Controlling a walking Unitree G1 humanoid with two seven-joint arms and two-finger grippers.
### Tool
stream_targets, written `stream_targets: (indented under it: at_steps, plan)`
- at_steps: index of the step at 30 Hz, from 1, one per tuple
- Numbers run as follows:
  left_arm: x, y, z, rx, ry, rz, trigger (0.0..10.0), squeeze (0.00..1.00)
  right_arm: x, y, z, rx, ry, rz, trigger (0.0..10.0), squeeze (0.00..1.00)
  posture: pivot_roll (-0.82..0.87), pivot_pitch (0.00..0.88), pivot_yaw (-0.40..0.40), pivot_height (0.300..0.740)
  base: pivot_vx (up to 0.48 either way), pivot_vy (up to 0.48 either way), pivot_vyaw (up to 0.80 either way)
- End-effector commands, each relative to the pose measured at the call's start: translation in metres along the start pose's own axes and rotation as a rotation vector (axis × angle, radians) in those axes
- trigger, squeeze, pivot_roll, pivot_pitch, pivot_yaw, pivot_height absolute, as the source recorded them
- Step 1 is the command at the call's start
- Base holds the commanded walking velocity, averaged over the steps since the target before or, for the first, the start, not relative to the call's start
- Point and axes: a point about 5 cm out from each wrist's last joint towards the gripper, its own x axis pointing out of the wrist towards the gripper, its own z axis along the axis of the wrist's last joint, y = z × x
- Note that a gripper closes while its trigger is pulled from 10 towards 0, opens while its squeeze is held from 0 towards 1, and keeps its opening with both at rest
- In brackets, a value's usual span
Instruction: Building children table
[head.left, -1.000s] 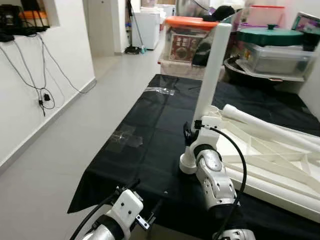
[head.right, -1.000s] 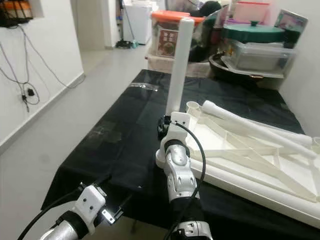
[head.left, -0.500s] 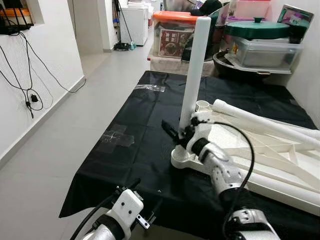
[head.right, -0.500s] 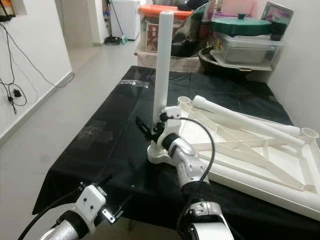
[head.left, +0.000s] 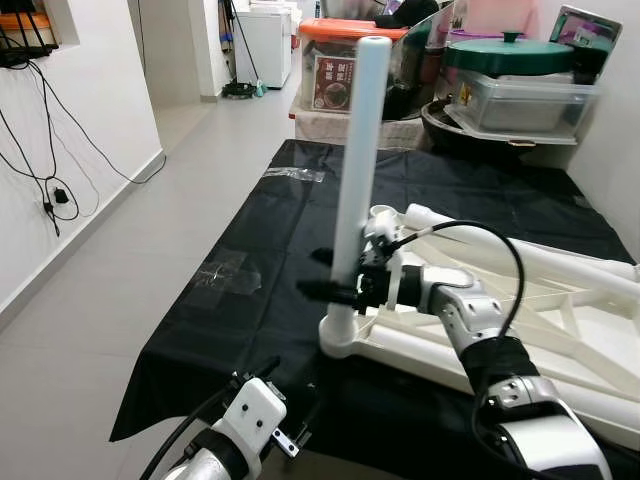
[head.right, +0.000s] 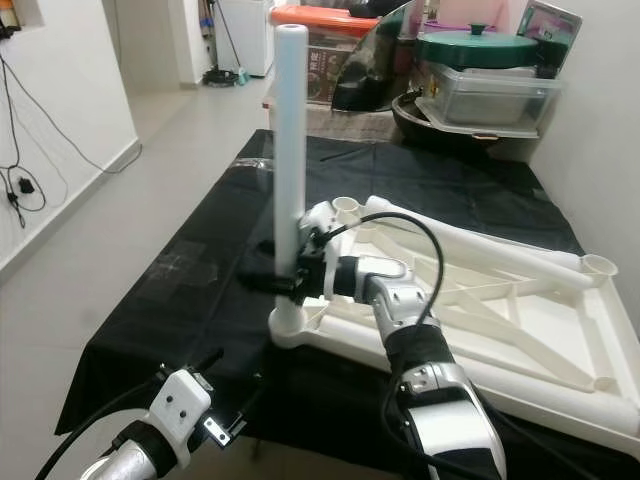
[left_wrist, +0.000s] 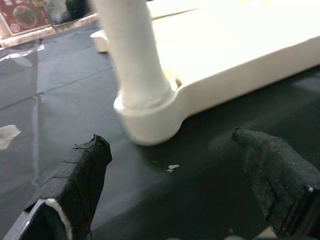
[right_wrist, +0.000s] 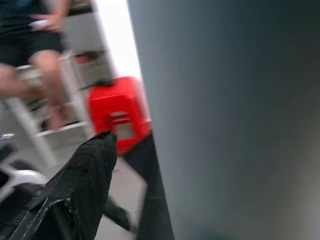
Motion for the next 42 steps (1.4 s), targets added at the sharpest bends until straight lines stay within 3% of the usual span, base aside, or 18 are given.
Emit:
stream_targets:
  at_steps: [1, 2, 3, 9, 11, 13, 16, 17, 19, 22, 23, 26, 29, 30, 31, 33, 36, 42]
  plan:
    - [-0.001, -0.002, 0.002, 0.0, -0.003, 0.0, 10.0, 0.0, 0.014, 0.006, -0.002, 0.003, 0.032, 0.129, 7.5, 0.0, 0.13, 0.0, -0.083, 0.74, 0.0, 0.0, 0.0]
    - [-0.001, -0.002, 0.002, 0.0, -0.003, 0.0, 10.0, 0.0, 0.014, 0.006, -0.002, 0.003, 0.032, 0.129, 7.5, 0.0, 0.13, 0.0, -0.083, 0.74, 0.0, 0.0, 0.0]
    - [-0.002, -0.002, 0.002, -0.001, -0.003, 0.0, 10.0, 0.0, 0.014, 0.008, -0.003, 0.009, 0.033, 0.162, 0.0, 0.0, 0.13, 0.0, -0.084, 0.74, 0.0, 0.0, 0.0]
    - [-0.002, -0.003, 0.002, -0.003, -0.003, 0.0, 10.0, 0.0, 0.013, 0.009, -0.002, 0.014, 0.034, 0.205, 0.0, 0.0, 0.13, 0.0, -0.086, 0.74, 0.0, 0.0, 0.0]
    - [-0.003, -0.003, 0.002, -0.005, -0.002, -0.002, 10.0, 0.0, 0.016, 0.004, -0.003, -0.022, 0.021, 0.084, 0.0, 0.0, 0.13, 0.0, -0.084, 0.74, 0.0, 0.0, 0.0]
    - [-0.003, -0.003, 0.002, -0.005, -0.002, -0.002, 10.0, 0.0, 0.016, 0.004, -0.003, -0.022, 0.021, 0.084, 0.0, 0.0, 0.13, 0.0, -0.084, 0.74, 0.0, 0.0, 0.0]
    - [-0.003, -0.003, 0.001, -0.006, 0.0, -0.007, 10.0, 0.0, 0.017, -0.006, -0.007, -0.068, -0.024, -0.209, 0.0, 0.0, 0.12, 0.0, -0.078, 0.74, 0.0, 0.0, 0.0]
    - [-0.003, -0.003, 0.001, -0.006, 0.0, -0.007, 10.0, 0.0, 0.017, -0.006, -0.007, -0.068, -0.024, -0.209, 0.0, 0.0, 0.12, 0.0, -0.078, 0.74, 0.0, 0.0, 0.0]
    - [-0.002, -0.003, 0.001, -0.006, 0.0, -0.011, 10.0, 0.0, 0.011, -0.017, -0.009, -0.073, -0.053, -0.488, 0.0, 0.0, 0.11, 0.0, -0.076, 0.74, 0.0, 0.0, 0.0]
    - [-0.002, -0.003, 0.001, -0.007, 0.0, -0.011, 10.0, 0.0, 0.005, -0.024, -0.011, -0.043, -0.062, -0.645, 0.0, 0.0, 0.11, 0.0, -0.072, 0.74, 0.0, 0.0, 0.0]
    - [-0.002, -0.002, 0.001, -0.007, 0.0, -0.011, 10.0, 0.0, -0.004, -0.029, -0.015, -0.023, -0.069, -0.843, 0.0, 0.0, 0.11, 0.0, -0.069, 0.74, 0.0, 0.0, 0.0]
    - [-0.002, -0.002, 0.001, -0.007, 0.0, -0.01, 10.0, 0.0, -0.011, -0.031, -0.018, -0.009, -0.072, -0.963, 0.0, 0.0, 0.1, 0.0, -0.063, 0.74, 0.0, 0.0, 0.0]
    - [-0.002, -0.002, 0.001, -0.007, 0.0, -0.01, 10.0, 0.0, -0.011, -0.031, -0.018, -0.009, -0.072, -0.963, 0.0, 0.0, 0.1, 0.0, -0.063, 0.74, 0.0, 0.0, 0.0]
    - [-0.001, -0.001, 0.001, -0.007, 0.0, -0.013, 10.0, 0.0, -0.019, -0.028, -0.022, 0.031, -0.117, -1.193, 0.0, 0.0, 0.1, 0.0, -0.063, 0.74, 0.0, 0.0, 0.0]
    - [-0.001, -0.001, 0.001, -0.007, 0.0, -0.013, 10.0, 0.0, -0.019, -0.028, -0.022, 0.031, -0.117, -1.193, 0.0, 0.0, 0.1, 0.0, -0.063, 0.74, 0.0, 0.0, 0.0]
    - [0.0, -0.001, 0.001, -0.005, 0.0, -0.013, 10.0, 0.0, -0.026, -0.013, -0.027, 0.163, -0.236, -1.553, 0.0, 0.0, 0.11, 0.0, -0.066, 0.74, 0.0, 0.0, 0.0]
    - [-0.001, 0.0, 0.001, -0.001, 0.0, -0.008, 10.0, 0.0, -0.017, -0.006, -0.029, 0.288, -0.303, -1.685, 0.0, 0.0, 0.11, 0.0, -0.071, 0.74, 0.0, 0.0, 0.0]
    - [-0.001, 0.0, 0.001, -0.001, -0.001, -0.005, 10.0, 0.0, -0.001, -0.006, -0.023, 0.313, -0.332, -1.707, 0.0, 0.0, 0.11, 0.0, -0.071, 0.74, 0.0, 0.0, 0.0]
